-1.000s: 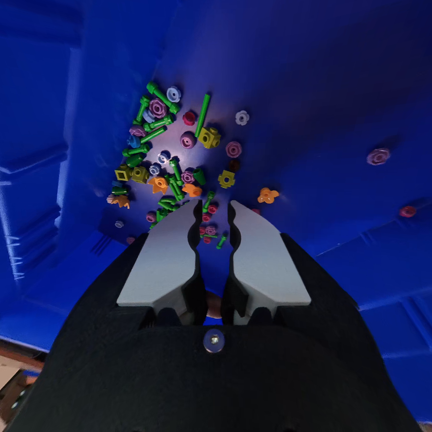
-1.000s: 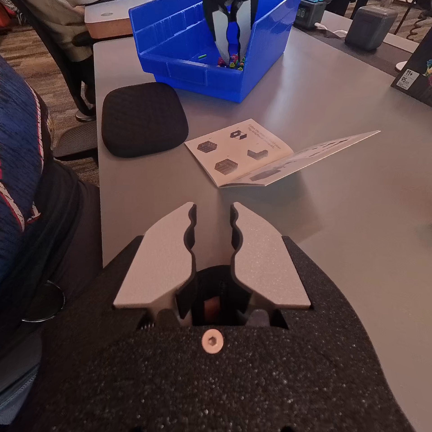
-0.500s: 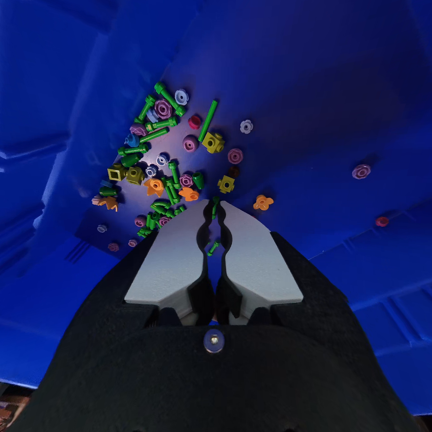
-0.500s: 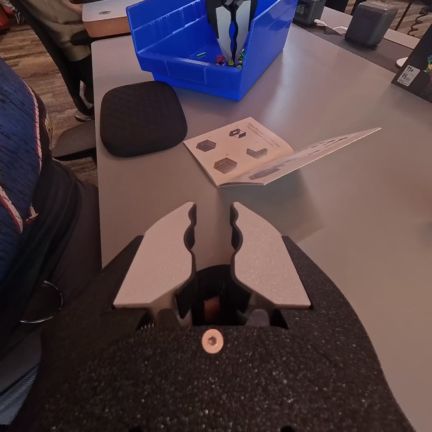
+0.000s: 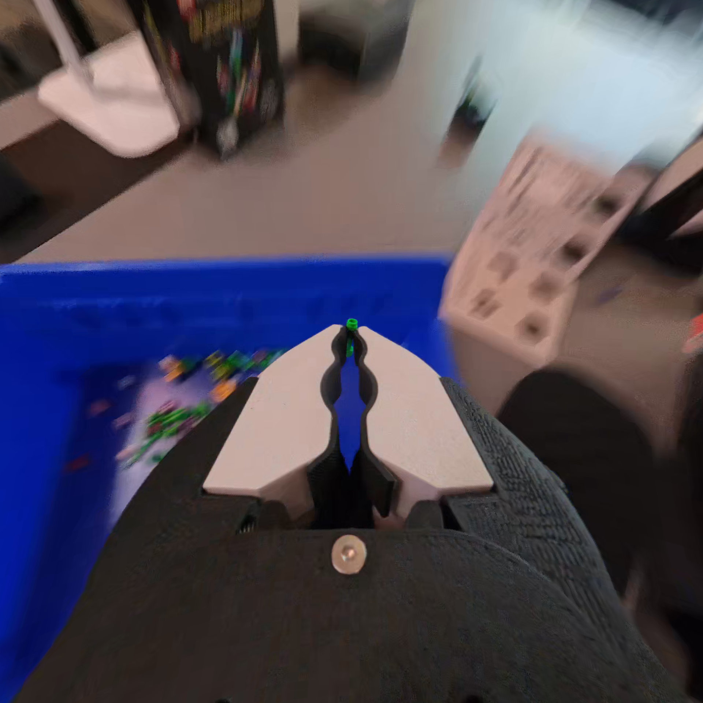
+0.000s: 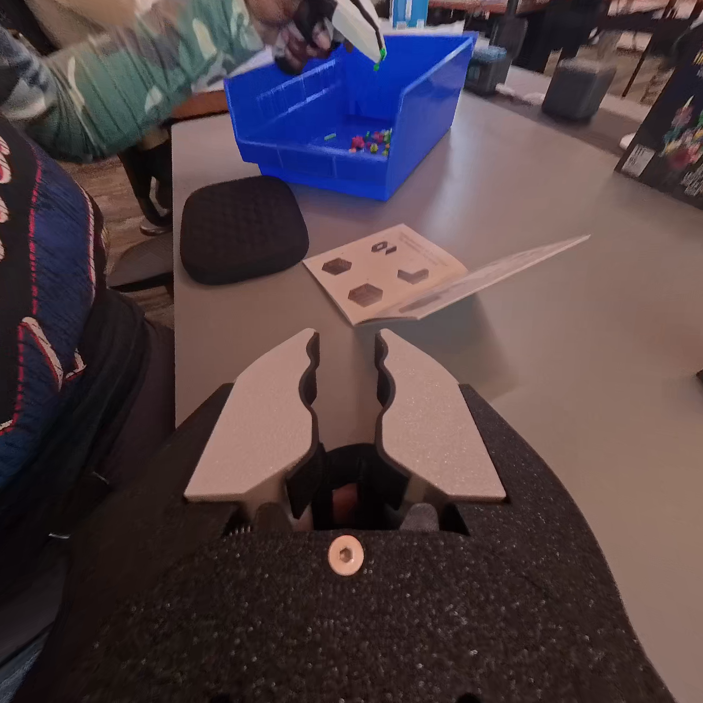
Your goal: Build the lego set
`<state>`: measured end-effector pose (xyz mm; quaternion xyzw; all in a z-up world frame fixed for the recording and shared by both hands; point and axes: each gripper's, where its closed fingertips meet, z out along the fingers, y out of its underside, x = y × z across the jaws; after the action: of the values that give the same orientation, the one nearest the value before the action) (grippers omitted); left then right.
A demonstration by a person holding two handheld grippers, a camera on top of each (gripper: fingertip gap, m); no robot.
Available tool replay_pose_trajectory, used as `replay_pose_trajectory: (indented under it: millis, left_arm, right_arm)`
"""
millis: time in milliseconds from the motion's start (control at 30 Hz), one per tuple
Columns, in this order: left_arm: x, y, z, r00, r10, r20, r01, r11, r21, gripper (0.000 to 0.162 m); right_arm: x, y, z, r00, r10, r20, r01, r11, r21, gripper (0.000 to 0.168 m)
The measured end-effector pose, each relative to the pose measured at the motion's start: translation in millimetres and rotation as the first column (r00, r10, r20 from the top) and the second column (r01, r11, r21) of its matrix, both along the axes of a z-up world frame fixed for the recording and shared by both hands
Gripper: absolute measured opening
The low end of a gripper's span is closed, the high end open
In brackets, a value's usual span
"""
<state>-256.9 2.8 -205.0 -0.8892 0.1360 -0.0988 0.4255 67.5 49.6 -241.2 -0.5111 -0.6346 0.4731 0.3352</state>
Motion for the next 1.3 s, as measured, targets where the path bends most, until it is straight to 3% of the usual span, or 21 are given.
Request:
replay_pose_trajectory:
  millis: [67, 133, 200, 333, 533, 767, 900, 1000, 1067, 1100, 1200, 1233, 1300]
  left_arm:
    - [43, 2, 41, 0.942, -0.053, 0.33, -0.011, 0.982, 0.19, 0.003]
    - [96, -3, 73, 0.757, -0.208, 0.62, 0.021, 0.955, 0.295, 0.003]
    - [149, -9, 80, 0.571, -0.324, 0.755, 0.108, 0.941, 0.322, 0.003]
    - [228, -14, 83, 0.303, -0.423, 0.854, 0.251, 0.9, 0.357, 0.003]
    - [276, -14, 78, 0.207, -0.456, 0.866, 0.387, 0.851, 0.356, 0.003]
    - [291, -13, 77, 0.175, -0.469, 0.866, 0.445, 0.822, 0.355, 0.003]
    - [294, -12, 77, 0.154, -0.466, 0.871, 0.461, 0.814, 0.354, 0.003]
    - [294, -11, 77, 0.163, -0.484, 0.86, 0.464, 0.807, 0.366, 0.004]
    - [293, -8, 74, 0.222, -0.503, 0.835, 0.454, 0.811, 0.368, 0.017]
    - [292, -4, 67, 0.306, -0.501, 0.81, 0.446, 0.827, 0.343, 0.026]
    - [278, 13, 17, 0.715, -0.402, 0.571, 0.378, 0.91, 0.168, 0.035]
    - [271, 14, 0, 0.811, -0.359, 0.462, 0.354, 0.93, 0.101, 0.035]
    - [264, 11, -22, 0.9, -0.31, 0.308, 0.317, 0.948, 0.028, 0.036]
  right_arm:
    - [-3, -2, 17, 0.995, 0.002, -0.104, 0.003, 0.999, 0.051, 0.029]
    - [-8, -5, 45, 0.968, 0.007, -0.252, 0.027, 0.991, 0.131, 0.031]
    - [-15, -11, 72, 0.932, 0.036, -0.361, 0.061, 0.965, 0.255, 0.031]
    - [-30, -39, 107, 0.886, 0.203, -0.416, 0.029, 0.873, 0.486, 0.032]
    - [-46, -61, 111, 0.893, 0.327, -0.308, -0.057, 0.763, 0.644, 0.033]
    - [-47, -66, 110, 0.877, 0.36, -0.317, -0.061, 0.739, 0.671, 0.03]
    - [-49, -66, 110, 0.872, 0.373, -0.317, -0.059, 0.722, 0.69, 0.021]
    - [-48, -66, 110, 0.877, 0.374, -0.301, -0.069, 0.718, 0.692, 0.021]
    - [-43, -59, 110, 0.893, 0.351, -0.28, -0.066, 0.719, 0.692, 0.021]
    - [-38, -52, 109, 0.911, 0.326, -0.252, -0.066, 0.719, 0.692, 0.02]
    - [-9, -17, 84, 0.978, 0.207, -0.03, -0.138, 0.746, 0.652, 0.02]
    - [6, -5, 70, 0.984, 0.165, 0.069, -0.172, 0.764, 0.622, 0.02]
    - [39, 12, 37, 0.956, 0.089, 0.279, -0.229, 0.821, 0.522, 0.021]
